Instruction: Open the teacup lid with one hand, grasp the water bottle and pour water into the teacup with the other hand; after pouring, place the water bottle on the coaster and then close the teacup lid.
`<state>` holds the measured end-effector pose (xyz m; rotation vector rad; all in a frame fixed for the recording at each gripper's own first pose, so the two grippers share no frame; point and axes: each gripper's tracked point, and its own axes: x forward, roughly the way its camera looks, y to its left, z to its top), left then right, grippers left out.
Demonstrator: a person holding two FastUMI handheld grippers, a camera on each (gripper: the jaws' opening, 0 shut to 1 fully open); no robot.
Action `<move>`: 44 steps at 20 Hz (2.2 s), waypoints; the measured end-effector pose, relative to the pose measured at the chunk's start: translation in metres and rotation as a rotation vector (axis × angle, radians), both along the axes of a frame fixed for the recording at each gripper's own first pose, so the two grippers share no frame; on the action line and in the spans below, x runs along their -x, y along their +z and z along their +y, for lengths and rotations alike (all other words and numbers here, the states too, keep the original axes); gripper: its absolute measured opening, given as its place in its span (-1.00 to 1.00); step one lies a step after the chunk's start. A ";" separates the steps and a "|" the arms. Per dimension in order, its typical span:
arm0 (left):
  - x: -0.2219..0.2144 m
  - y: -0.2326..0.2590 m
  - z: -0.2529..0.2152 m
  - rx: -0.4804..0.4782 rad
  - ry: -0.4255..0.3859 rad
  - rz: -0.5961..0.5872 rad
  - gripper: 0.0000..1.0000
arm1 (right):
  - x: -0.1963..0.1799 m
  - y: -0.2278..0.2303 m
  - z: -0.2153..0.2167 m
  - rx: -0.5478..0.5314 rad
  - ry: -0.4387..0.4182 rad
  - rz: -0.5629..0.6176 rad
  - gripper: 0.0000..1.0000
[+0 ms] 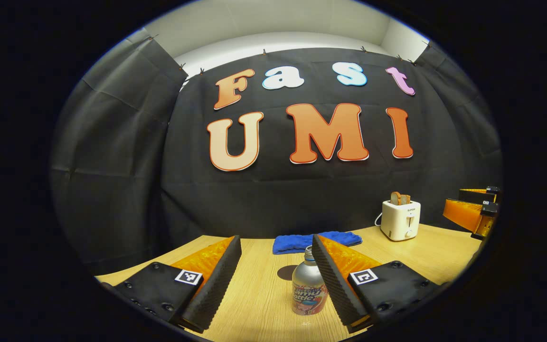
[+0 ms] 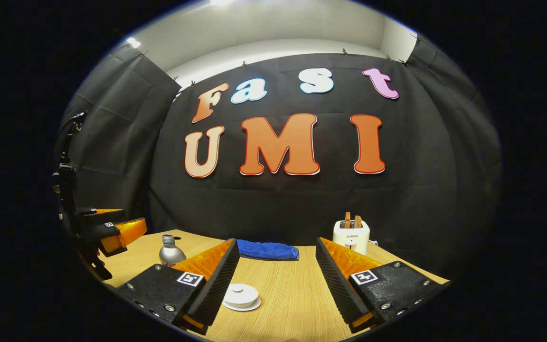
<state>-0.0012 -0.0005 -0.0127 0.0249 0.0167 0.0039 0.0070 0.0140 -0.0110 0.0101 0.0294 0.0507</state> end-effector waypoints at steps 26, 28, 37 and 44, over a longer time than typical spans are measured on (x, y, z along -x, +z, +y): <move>-0.004 -0.021 0.010 -0.003 -0.013 0.033 1.00 | -0.048 -0.118 0.080 0.021 0.179 0.292 0.86; -0.005 -0.025 0.011 -0.021 -0.008 0.041 1.00 | -0.050 -0.128 0.087 0.028 0.197 0.324 0.75; -0.011 -0.036 0.012 -0.023 -0.009 0.070 0.95 | -0.059 -0.156 0.093 0.025 0.200 0.420 0.26; -0.012 -0.047 0.007 0.015 -0.051 0.099 0.96 | -0.061 -0.170 0.094 0.022 0.208 0.459 -0.31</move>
